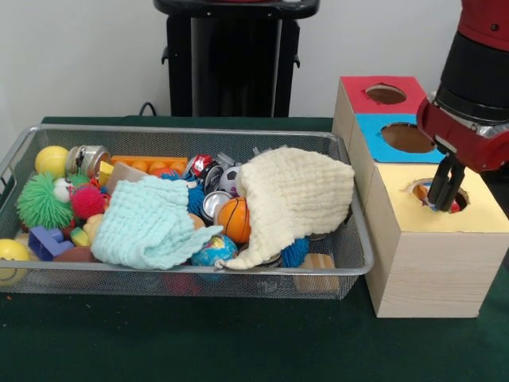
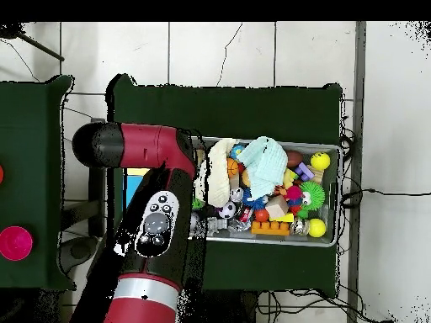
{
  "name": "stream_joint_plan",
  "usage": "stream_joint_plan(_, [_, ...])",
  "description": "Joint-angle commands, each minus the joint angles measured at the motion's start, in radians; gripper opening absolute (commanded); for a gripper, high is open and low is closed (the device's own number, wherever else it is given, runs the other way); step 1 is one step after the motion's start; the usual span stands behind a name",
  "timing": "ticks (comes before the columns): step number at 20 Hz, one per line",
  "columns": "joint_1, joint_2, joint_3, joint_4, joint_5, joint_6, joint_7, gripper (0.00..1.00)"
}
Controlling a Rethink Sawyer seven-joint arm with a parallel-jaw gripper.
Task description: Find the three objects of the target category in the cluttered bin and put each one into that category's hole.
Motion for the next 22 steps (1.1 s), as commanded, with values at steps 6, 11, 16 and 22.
stream_joint_plan(6, [-0.031,-0.022,0.075,0.277,0.061,-0.023,0.123,0.0])
stream_joint_plan(11, [-0.04,0.027,0.094,0.248,0.051,-0.038,0.079,0.0])
stream_joint_plan(16, [-0.025,0.081,0.076,0.205,0.036,-0.079,0.098,0.0])
stream_joint_plan(22, [0.0,0.149,0.051,0.146,0.036,-0.106,0.149,0.0])
